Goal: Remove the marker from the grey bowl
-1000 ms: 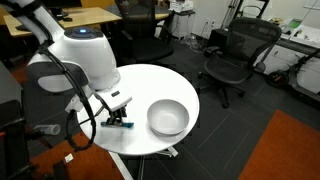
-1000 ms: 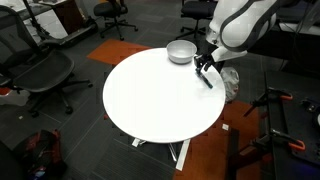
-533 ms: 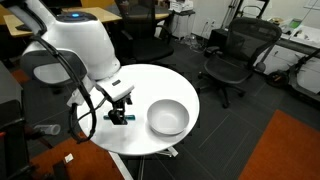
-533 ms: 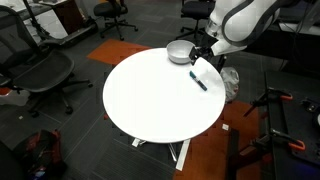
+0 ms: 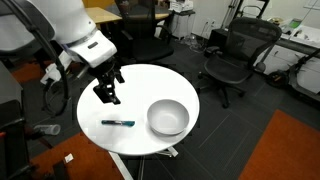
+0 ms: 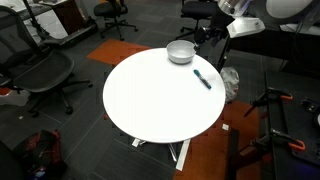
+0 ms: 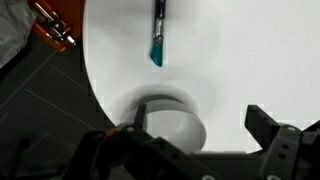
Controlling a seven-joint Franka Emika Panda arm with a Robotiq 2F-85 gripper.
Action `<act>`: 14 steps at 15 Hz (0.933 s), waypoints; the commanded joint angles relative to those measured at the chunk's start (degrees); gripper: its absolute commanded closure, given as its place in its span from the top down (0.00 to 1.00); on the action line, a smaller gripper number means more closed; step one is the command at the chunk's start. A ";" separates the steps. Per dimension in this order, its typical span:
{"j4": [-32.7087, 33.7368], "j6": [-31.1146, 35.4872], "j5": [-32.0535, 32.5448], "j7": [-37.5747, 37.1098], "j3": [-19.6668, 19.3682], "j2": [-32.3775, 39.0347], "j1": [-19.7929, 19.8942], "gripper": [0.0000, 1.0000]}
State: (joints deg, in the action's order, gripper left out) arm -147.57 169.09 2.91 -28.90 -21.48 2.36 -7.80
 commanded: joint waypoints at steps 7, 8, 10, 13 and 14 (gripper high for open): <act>-9.31 -21.34 5.69 -4.72 15.81 -29.49 10.50 1.00; -9.58 -23.30 4.14 -4.38 17.66 -31.49 11.01 1.00; -7.62 -22.02 2.65 -4.12 19.78 -28.02 12.75 1.00; -7.95 -22.73 1.88 -4.40 21.66 -29.48 13.78 1.00; -7.95 -22.68 1.95 -4.45 21.62 -28.98 13.97 1.00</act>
State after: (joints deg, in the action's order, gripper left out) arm -155.54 146.39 7.01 -34.93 -2.50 -26.61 3.68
